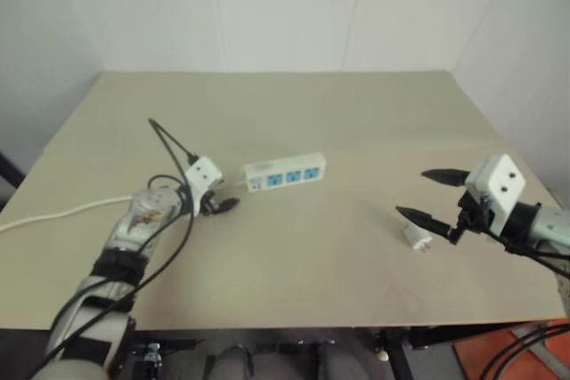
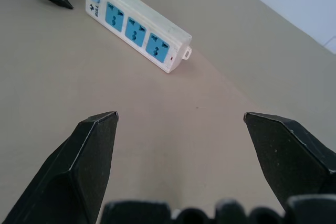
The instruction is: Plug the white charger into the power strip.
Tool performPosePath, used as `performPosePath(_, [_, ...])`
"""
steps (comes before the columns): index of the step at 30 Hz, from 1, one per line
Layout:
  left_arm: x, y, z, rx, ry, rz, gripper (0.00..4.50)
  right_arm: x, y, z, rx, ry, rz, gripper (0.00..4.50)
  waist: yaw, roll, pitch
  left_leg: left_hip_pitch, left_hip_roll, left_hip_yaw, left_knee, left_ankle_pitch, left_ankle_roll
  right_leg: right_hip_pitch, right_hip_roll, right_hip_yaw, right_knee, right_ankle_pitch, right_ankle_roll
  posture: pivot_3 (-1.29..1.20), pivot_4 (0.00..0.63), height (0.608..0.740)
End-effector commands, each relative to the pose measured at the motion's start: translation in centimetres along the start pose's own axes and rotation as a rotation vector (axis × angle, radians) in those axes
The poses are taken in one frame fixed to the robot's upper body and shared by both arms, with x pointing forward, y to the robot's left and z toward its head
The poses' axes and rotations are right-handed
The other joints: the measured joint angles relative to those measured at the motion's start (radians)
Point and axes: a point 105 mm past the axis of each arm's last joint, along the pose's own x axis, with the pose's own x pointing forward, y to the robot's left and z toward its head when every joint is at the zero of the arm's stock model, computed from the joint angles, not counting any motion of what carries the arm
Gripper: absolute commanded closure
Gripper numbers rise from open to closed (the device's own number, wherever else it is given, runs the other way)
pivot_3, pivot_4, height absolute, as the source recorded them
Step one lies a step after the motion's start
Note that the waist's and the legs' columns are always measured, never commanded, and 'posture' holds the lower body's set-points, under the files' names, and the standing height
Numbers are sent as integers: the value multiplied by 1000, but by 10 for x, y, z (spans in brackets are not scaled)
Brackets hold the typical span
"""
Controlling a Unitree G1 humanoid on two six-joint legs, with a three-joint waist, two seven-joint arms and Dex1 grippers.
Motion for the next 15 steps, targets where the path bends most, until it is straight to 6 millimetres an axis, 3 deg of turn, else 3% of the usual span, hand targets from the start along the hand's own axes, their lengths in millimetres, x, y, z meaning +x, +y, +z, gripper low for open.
performPosePath(1, [9,2,-8,27,30,7,1368,-7,0,14,-22,-38,-32,0,2,0,0,0,0,0,0,0,0,1,0,0,0,0,0,0,150,740])
performPosePath(11, [13,0,-10,34,1,-32,4491,-12,7,11,-7,-20,-52,0,-2,0,0,7,0,0,2,0,0,9,0,0,0,-4,8,0,150,740])
performPosePath(15, [2,-9,1,6,-102,-135,4491,-10,7,12,-4,-22,-52,0,-8,0,0,9,0,0,2,0,0,11,0,0,-1,-4,9,0,150,740])
